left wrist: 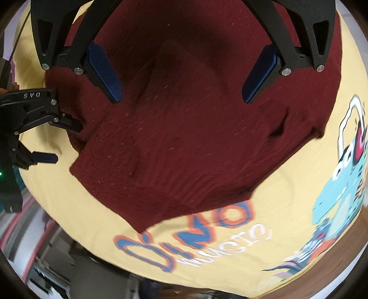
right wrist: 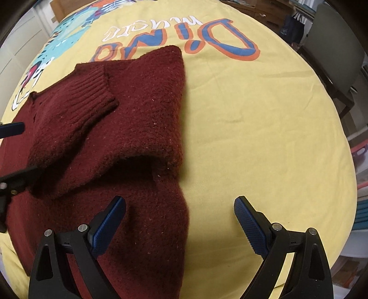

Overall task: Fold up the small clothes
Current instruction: 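Grasp the other sleeve with the left gripper and fold it across the body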

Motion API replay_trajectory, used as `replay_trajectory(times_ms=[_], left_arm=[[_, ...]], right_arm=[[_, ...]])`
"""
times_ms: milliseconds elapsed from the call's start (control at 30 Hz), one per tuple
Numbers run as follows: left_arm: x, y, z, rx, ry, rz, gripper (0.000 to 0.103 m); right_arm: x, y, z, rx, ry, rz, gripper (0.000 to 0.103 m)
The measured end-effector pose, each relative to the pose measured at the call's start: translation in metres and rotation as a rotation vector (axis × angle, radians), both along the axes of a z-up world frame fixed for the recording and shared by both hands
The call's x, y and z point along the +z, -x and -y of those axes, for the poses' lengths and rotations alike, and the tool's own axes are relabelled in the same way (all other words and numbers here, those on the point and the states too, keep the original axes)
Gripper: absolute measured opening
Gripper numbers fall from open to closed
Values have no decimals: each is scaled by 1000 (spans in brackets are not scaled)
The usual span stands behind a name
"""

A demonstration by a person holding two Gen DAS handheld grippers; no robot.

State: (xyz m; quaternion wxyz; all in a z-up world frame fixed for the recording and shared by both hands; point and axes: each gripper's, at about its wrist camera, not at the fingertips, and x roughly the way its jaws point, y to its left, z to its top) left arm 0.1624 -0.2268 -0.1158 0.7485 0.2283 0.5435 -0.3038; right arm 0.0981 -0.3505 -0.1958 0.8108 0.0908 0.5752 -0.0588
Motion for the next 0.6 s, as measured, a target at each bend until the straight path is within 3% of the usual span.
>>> replay_trajectory(times_ms=[167,300,367,400,433,600], left_arm=[[-21,-8,28,-35,-33,-33,99],[-42,-13,43,-55,-130,-29,58],[-49,-19,42,-38,-148,-39,50],[-49,-22,41,-30,-139,-40,37],[-46,-25,38,-18,-134,-32,16],[-18,-47,3,71,-25,-18,13]], right_arm=[[-7,-2,2,-3,-9,-12,95],[-10,-4,-1,3,-16,-18,95],[-9,-6,-4,12,-13,-15,95],[-9,-6,-6,17,-10,-12,95],[-8,-8,-8,22,-6,-7,95],[-1,-21,-16,32,-7,18,95]])
